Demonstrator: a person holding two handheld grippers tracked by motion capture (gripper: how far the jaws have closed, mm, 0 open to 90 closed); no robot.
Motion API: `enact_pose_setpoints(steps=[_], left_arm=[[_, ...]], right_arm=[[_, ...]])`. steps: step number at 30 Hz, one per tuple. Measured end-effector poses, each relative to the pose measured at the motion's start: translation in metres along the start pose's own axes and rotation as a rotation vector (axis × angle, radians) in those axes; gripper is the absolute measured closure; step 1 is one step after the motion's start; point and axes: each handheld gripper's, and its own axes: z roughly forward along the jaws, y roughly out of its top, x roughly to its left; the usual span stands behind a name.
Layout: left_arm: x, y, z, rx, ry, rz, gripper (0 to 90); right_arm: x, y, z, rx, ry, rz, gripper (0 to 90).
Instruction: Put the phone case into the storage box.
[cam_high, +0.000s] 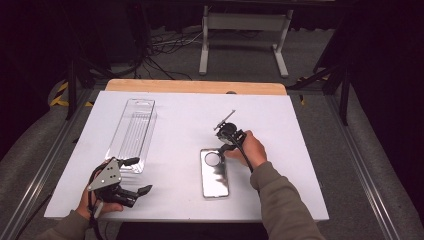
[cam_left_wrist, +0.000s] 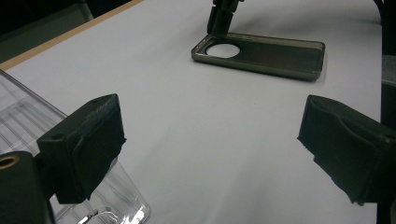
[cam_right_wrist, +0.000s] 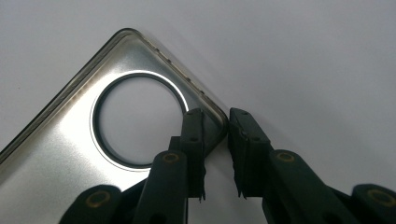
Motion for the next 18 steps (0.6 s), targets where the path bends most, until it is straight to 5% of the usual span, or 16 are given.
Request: enact_pose_setpoints(steps=[12, 18], left_arm=[[-0.001, 0.0, 0.002, 0.011, -0.012, 0.007, 7.3], [-0.001, 0.0, 0.002, 0.009, -0.015, 0.006, 7.3]], right_arm=[[0.013, 0.016, 0.004, 0.107, -0.107, -0.071, 83.0], [0.014, 0.014, 0.004, 0.096, -0.119, -0.06, 83.5]])
